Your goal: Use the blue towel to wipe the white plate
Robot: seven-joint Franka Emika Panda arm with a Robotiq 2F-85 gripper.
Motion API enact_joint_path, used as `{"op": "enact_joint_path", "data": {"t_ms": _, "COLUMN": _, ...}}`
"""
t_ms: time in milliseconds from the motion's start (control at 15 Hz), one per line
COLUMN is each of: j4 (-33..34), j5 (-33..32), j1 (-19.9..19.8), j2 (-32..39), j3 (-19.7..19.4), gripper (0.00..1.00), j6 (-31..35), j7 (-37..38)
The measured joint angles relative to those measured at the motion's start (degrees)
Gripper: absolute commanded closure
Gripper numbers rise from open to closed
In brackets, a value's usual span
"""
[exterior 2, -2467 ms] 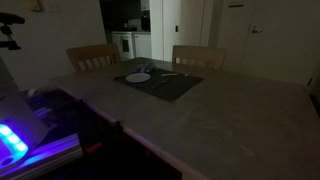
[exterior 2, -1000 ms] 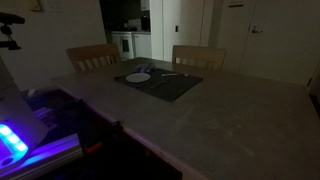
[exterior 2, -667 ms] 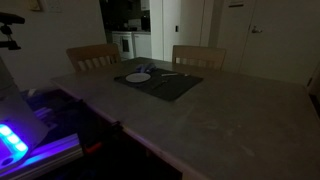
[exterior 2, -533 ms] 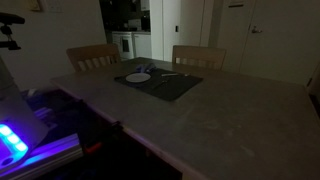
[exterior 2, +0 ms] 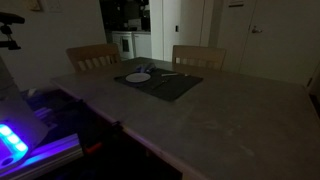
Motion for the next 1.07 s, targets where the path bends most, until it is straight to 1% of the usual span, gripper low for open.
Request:
{"op": "enact_joint_path", "data": {"t_ms": 267, "j4": 4.90, "j5": -0.65, "j1": 0.38, "j2": 5.65, "j3": 0.91, "gripper": 0.00, "j6": -0.43, "j7": -1.69}}
{"op": "enact_joint_path", "data": {"t_ms": 400, "j4": 6.50, "j5": -1.50, "j1": 0.33, "j2": 7.16, "j3": 0.93, "gripper": 0.00, "j6": -1.11, "j7": -1.69}}
{"op": "enact_joint_path", "data": {"t_ms": 867, "j4": 6.85, "j5": -1.68, "j1": 0.29, "j2": 7.45, "j3": 1.10, "gripper": 0.00, "j6": -1.34, "j7": -1.20}}
{"op": "enact_joint_path", "data": {"t_ms": 1067, "j4": 7.44, "j5": -2.48, "j1": 0.30, "j2": 8.80, "j3": 1.36, "gripper": 0.00, "j6": -1.30, "j7": -1.19}}
